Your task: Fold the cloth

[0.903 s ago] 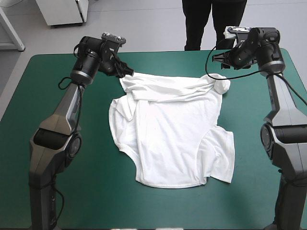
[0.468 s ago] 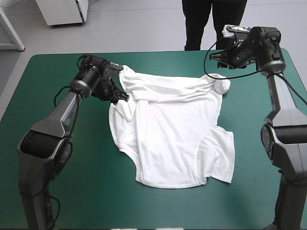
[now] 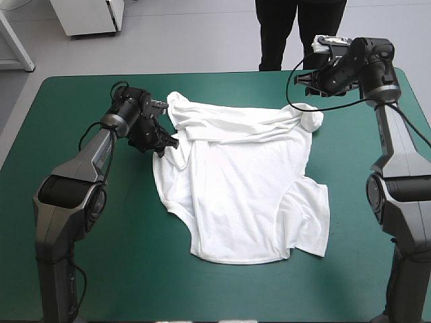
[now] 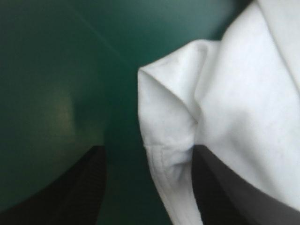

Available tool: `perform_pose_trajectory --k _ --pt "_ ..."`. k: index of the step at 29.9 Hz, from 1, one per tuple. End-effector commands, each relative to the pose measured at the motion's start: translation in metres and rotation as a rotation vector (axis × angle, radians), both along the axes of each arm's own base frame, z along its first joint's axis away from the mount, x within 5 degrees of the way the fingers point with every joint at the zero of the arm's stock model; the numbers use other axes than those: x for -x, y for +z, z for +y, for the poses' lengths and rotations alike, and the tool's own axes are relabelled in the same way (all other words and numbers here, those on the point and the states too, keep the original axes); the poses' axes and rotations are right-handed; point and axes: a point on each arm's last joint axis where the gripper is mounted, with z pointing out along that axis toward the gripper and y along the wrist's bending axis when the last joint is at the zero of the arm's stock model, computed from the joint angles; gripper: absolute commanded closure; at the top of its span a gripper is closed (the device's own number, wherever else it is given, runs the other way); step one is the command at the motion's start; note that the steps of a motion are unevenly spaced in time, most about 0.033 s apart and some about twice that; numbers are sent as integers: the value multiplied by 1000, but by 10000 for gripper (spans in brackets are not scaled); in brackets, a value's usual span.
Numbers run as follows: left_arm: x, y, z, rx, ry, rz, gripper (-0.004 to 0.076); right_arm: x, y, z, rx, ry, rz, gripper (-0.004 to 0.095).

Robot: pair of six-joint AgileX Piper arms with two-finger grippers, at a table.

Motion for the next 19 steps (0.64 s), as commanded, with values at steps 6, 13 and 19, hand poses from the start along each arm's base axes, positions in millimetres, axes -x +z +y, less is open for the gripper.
perform_pose_trajectory --k 6,13,19 --pt "5 14 -2 41 18 22 493 19 41 -4 -13 1 -98 494" --pt "6 11 -7 84 18 39 745 20 41 -4 -5 -1 -98 494" --pt "6 11 -6 82 18 39 746 43 44 -4 -14 3 -47 492"
